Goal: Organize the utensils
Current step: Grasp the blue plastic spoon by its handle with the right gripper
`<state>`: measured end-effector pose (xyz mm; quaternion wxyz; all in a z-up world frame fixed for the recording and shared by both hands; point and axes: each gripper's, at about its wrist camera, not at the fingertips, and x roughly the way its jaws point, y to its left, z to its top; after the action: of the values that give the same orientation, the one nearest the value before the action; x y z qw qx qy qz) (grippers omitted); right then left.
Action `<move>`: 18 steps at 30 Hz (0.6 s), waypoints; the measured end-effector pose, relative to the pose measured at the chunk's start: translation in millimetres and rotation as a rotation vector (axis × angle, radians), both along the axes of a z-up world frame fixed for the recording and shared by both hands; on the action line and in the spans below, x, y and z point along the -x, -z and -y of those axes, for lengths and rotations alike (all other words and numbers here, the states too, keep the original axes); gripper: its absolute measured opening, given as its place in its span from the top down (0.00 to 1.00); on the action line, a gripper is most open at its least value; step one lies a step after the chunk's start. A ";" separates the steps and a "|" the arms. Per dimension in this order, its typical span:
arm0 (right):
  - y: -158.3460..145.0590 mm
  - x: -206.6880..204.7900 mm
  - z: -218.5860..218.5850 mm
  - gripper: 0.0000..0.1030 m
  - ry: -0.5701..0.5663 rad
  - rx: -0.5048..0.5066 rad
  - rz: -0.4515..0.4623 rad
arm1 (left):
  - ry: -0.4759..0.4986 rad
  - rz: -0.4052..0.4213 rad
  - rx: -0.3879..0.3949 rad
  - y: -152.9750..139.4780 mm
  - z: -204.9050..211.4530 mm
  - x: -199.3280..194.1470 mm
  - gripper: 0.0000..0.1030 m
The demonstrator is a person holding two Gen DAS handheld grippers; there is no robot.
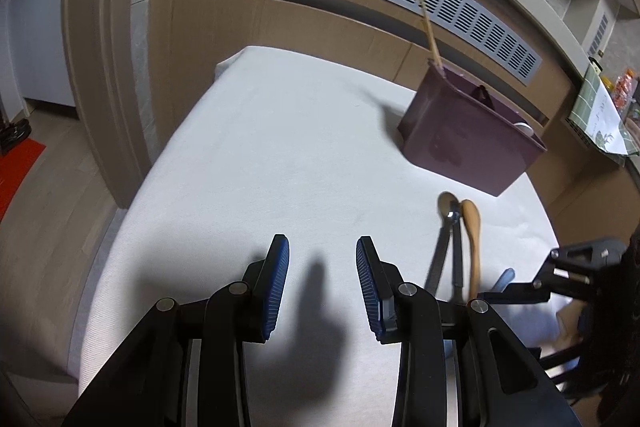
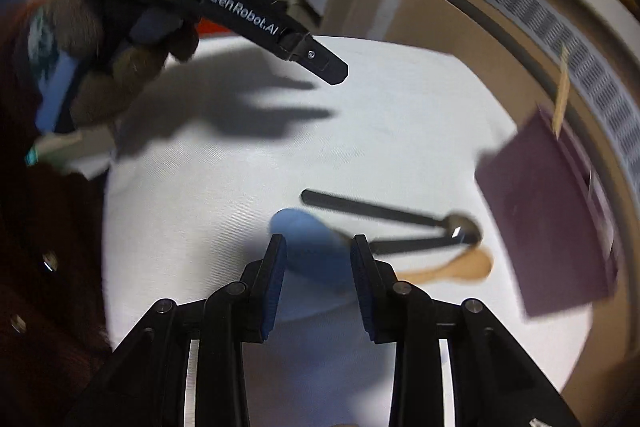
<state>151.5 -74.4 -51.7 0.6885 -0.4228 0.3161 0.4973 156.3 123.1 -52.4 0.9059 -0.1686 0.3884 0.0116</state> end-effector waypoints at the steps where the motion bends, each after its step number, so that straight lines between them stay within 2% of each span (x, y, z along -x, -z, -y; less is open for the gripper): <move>1: 1.8 -2.4 -2.9 0.70 -0.023 0.013 -0.017 | -0.005 -0.003 0.002 0.9 -1.8 0.6 0.65; 3: 6.9 -11.1 -6.6 0.70 -0.069 0.062 -0.089 | -0.017 -0.010 0.010 2.7 -6.5 1.5 0.65; 4: 8.0 -13.6 -7.1 0.67 -0.078 0.073 -0.102 | -0.020 -0.013 0.013 3.6 -8.0 1.5 0.65; 5: 10.4 -14.1 -7.6 0.62 -0.097 0.080 -0.099 | -0.024 -0.017 0.016 4.7 -9.5 1.0 0.65; 6: 11.9 -12.4 -8.0 0.62 -0.112 0.081 -0.071 | -0.026 -0.019 0.018 5.4 -9.7 1.0 0.65; 8: 13.6 -12.8 -10.9 0.59 -0.101 0.081 -0.069 | -0.025 -0.023 0.022 6.7 -9.5 0.0 0.65; 14: 8.2 -21.6 -8.2 0.64 0.060 -0.004 -0.114 | 0.008 -0.030 0.026 7.6 -1.3 -1.7 0.65; 17: -2.6 -33.1 14.2 0.71 0.198 -0.094 -0.173 | 0.021 -0.038 0.028 8.6 3.8 -4.7 0.65; 18: -4.9 -39.1 23.3 0.79 0.251 -0.112 -0.186 | 0.026 -0.041 0.030 9.1 6.0 -5.8 0.65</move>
<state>190.7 -97.7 -46.8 0.7355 -0.2929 0.4006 0.4612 162.2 117.1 -61.5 0.8952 -0.1767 0.4091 -0.0026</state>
